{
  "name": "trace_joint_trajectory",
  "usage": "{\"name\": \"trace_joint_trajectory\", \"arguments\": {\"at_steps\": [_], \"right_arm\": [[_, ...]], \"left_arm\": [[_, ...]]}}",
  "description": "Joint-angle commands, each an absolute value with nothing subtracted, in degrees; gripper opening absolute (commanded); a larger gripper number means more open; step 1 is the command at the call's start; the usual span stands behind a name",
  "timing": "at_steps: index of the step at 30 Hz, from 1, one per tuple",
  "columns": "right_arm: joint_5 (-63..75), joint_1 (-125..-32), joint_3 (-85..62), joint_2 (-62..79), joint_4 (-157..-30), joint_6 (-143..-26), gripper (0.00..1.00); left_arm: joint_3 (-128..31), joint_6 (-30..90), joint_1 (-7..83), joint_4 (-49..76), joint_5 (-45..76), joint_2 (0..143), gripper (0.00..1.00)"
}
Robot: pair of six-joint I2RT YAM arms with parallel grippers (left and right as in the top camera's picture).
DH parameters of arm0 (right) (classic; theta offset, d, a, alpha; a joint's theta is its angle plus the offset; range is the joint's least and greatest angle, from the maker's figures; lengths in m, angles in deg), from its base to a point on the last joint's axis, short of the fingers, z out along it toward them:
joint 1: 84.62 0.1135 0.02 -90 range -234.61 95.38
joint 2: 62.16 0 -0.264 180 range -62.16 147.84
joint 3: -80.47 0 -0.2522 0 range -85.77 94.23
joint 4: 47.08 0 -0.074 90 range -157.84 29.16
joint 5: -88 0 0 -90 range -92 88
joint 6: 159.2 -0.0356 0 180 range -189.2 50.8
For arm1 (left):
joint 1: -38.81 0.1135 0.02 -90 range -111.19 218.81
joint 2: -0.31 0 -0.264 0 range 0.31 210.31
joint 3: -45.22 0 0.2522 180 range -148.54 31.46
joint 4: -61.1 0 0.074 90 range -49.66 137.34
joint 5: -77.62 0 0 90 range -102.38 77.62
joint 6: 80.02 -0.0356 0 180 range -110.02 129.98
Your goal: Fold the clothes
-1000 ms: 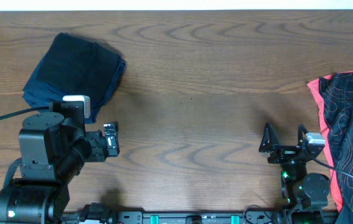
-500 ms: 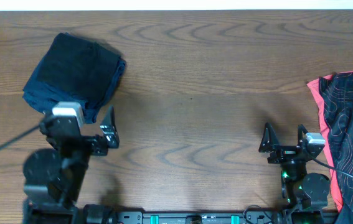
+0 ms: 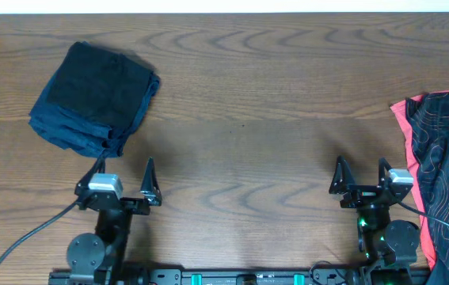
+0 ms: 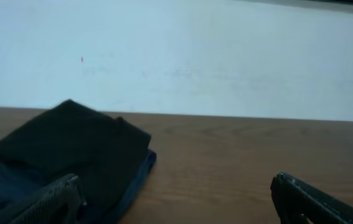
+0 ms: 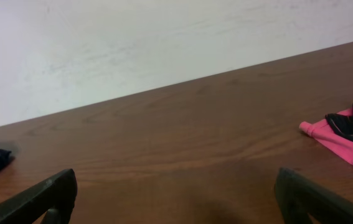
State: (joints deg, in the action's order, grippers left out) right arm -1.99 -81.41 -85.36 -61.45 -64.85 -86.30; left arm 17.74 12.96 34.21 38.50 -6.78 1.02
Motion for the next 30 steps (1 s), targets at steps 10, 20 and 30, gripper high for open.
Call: {"name": "trace_joint_trajectory", "arguments": {"at_steps": [10, 20, 30], "right_arm": [[-1.95, -81.96, -85.45, -61.78, -65.03, -85.86, 0.99], [-1.95, -81.96, -85.45, -61.78, -65.03, -85.84, 0.99], [-1.95, -81.96, -85.45, -61.78, -65.03, -85.84, 0.99]], "left_arm": [[29.81, 12.66, 34.38, 45.56, -5.53, 0.41, 0.98], [31.23, 12.64, 34.34, 44.01, -5.53, 0.43, 0.98], [31.23, 12.64, 34.34, 44.01, -5.53, 0.54, 0.98]]}}
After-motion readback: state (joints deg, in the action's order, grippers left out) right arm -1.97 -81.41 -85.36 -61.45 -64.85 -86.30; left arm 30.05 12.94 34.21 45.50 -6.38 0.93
